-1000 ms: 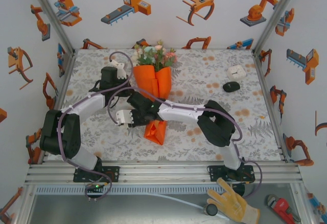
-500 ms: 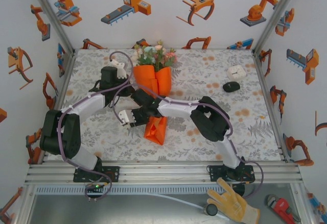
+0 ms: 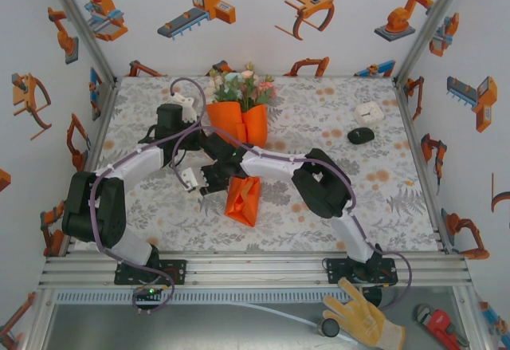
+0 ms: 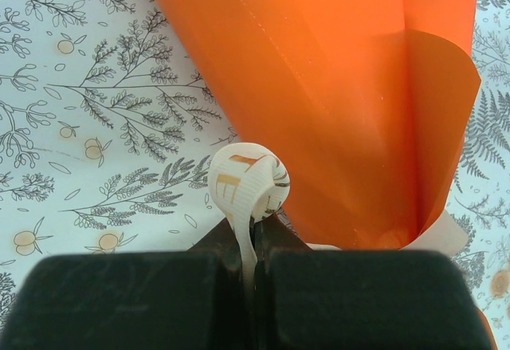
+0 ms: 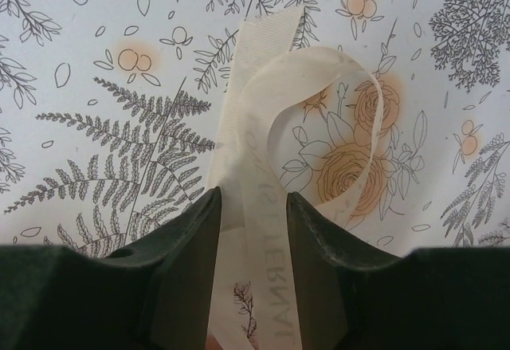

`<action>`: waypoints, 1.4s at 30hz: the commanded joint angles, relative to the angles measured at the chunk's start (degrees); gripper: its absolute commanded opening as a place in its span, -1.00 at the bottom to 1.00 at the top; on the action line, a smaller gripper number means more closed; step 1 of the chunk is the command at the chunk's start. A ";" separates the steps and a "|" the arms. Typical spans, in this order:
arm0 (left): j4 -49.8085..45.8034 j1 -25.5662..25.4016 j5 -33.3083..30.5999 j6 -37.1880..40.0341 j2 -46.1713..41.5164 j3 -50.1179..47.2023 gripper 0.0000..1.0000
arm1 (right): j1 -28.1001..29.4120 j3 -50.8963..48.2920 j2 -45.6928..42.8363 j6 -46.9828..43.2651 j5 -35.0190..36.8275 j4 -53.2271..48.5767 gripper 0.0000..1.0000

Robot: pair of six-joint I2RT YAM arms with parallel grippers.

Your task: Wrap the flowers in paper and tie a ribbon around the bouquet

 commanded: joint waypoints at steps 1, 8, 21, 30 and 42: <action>1.47 0.03 0.96 0.82 -0.75 0.65 -1.00 | -0.45 0.33 -0.43 1.76 -2.57 4.06 -0.19; 1.29 0.16 1.35 0.81 -0.21 1.08 -1.00 | -0.44 1.67 1.70 3.37 -4.40 4.58 -0.22; 1.65 0.14 1.49 0.73 -0.09 0.80 -1.00 | -0.47 3.69 3.56 5.08 -4.97 1.90 -0.58; 1.12 0.12 1.04 1.09 -0.40 0.84 -1.00 | -0.44 -0.49 -2.37 4.62 -3.67 2.72 -0.76; -0.12 0.19 0.83 1.61 -0.77 1.06 -1.00 | -0.51 -3.72 -11.72 5.39 -3.00 -1.41 -1.00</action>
